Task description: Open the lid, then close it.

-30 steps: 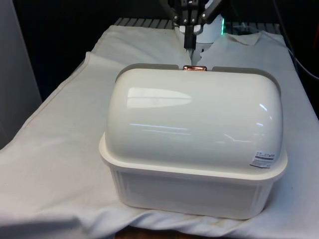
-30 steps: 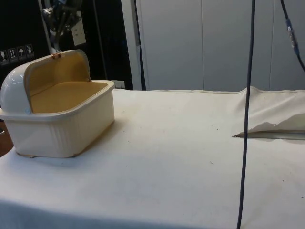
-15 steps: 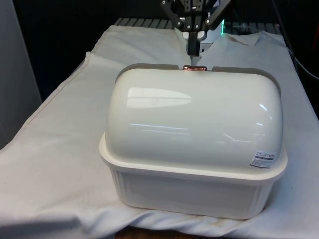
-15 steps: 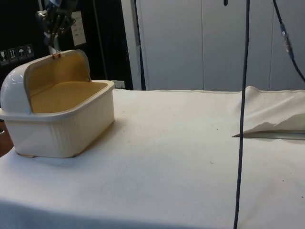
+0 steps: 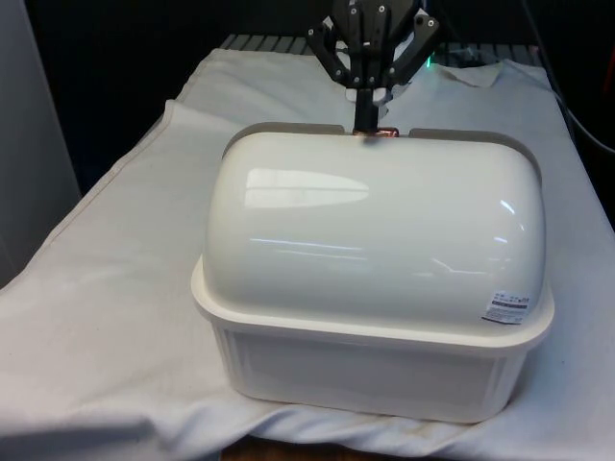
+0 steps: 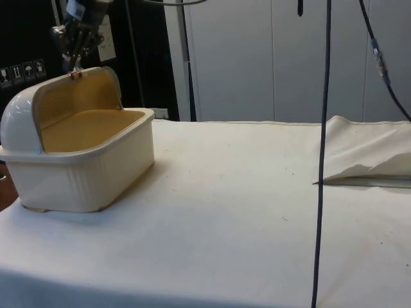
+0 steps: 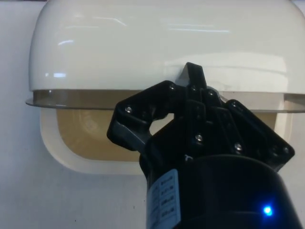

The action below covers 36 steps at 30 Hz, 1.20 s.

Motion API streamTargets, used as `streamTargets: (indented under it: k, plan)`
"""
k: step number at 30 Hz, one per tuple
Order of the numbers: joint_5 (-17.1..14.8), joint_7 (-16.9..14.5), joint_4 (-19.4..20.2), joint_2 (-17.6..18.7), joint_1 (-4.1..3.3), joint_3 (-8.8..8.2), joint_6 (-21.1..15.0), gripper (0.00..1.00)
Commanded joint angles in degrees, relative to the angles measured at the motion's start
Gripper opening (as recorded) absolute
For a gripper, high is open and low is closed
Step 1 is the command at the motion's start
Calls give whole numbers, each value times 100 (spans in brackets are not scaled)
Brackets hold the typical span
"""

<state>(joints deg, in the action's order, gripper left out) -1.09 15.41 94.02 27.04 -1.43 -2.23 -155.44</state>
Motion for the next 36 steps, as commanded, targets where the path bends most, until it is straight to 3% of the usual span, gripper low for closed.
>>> streamTargets:
  k: [1, 12, 13, 14, 19, 20, 22, 26, 27, 28, 33, 35, 36]
  plan:
    - [-17, 29, 34, -23, 6, -6, -17, 0]
    - [17, 155, 315, -155, -23, -40, -23, 0]
    - [0, 80, 218, -103, 6, -11, 11, 0]
    - [23, 166, 355, -178, -29, -40, -17, 0]
    - [29, 218, 561, -321, -40, -40, 0, 0]
    - [0, 143, 481, -269, -11, -6, 11, 0]
    - [34, 235, 693, -418, -52, -40, 17, 0]
    - [34, 275, 922, -584, -57, -23, 29, 0]
    - [0, 195, 871, -539, -23, 11, 23, 0]
    - [34, 281, 968, -613, -63, -23, 34, 0]
    - [34, 350, 1272, -762, -86, 17, -6, 0]
    - [29, 372, 1352, -779, -86, 46, -17, 0]
    - [0, 304, 1324, -773, -52, 80, 23, 0]
